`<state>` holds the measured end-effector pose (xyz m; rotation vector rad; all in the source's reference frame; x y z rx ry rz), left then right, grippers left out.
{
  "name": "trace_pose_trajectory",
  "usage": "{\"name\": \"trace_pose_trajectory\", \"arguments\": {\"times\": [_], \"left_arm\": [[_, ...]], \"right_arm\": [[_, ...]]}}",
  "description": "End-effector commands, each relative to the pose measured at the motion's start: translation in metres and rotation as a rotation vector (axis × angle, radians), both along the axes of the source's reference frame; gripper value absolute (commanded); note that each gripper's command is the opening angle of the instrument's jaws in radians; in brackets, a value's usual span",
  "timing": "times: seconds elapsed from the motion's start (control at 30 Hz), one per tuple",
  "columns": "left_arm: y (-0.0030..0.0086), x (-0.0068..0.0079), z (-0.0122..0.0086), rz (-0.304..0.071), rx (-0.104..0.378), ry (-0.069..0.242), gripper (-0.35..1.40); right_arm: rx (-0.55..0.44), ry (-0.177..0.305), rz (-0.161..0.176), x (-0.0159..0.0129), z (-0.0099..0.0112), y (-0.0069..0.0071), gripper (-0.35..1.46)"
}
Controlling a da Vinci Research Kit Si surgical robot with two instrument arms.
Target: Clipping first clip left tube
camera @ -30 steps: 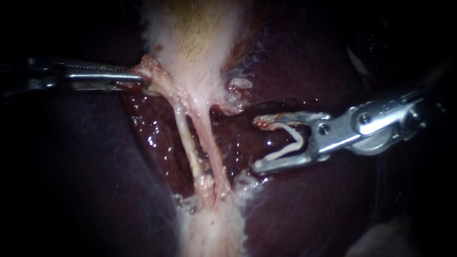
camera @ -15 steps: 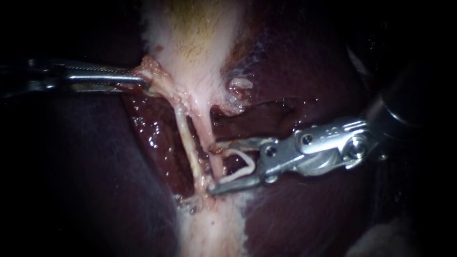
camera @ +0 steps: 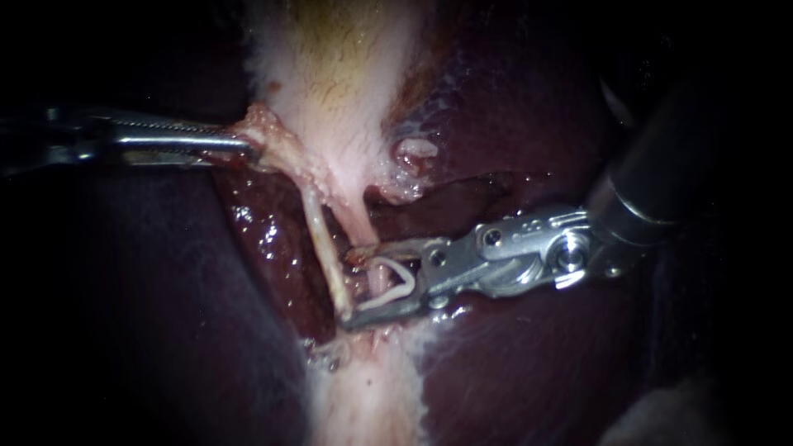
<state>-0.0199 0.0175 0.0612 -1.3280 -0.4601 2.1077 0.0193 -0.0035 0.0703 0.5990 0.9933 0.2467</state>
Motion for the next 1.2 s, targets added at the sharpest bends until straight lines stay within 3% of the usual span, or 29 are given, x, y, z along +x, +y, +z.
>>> {"name": "trace_pose_trajectory", "arguments": {"times": [0.03,0.33,0.5,0.73,1.2], "left_arm": [[0.0000,0.0000,-0.0001,-0.001,0.000,0.001,-0.35],[-0.0002,-0.0002,-0.0002,0.000,0.000,0.000,-0.35],[-0.0002,-0.0003,-0.0001,0.000,0.000,0.000,-0.35],[-0.0001,-0.0003,-0.0001,0.000,0.000,0.000,-0.35],[0.0001,-0.0001,0.0003,0.001,0.000,-0.001,-0.35]], "right_arm": [[0.000,0.000,0.001,0.0002,0.0001,0.0001,0.49],[0.022,0.026,0.027,0.0023,0.0007,0.0005,0.49],[0.059,0.080,-0.022,0.0029,0.0012,0.0002,0.49],[0.122,0.168,-0.062,0.0028,0.0015,-0.0010,0.48],[0.214,0.320,-0.117,0.0040,-0.0018,-0.0037,0.46]]}}
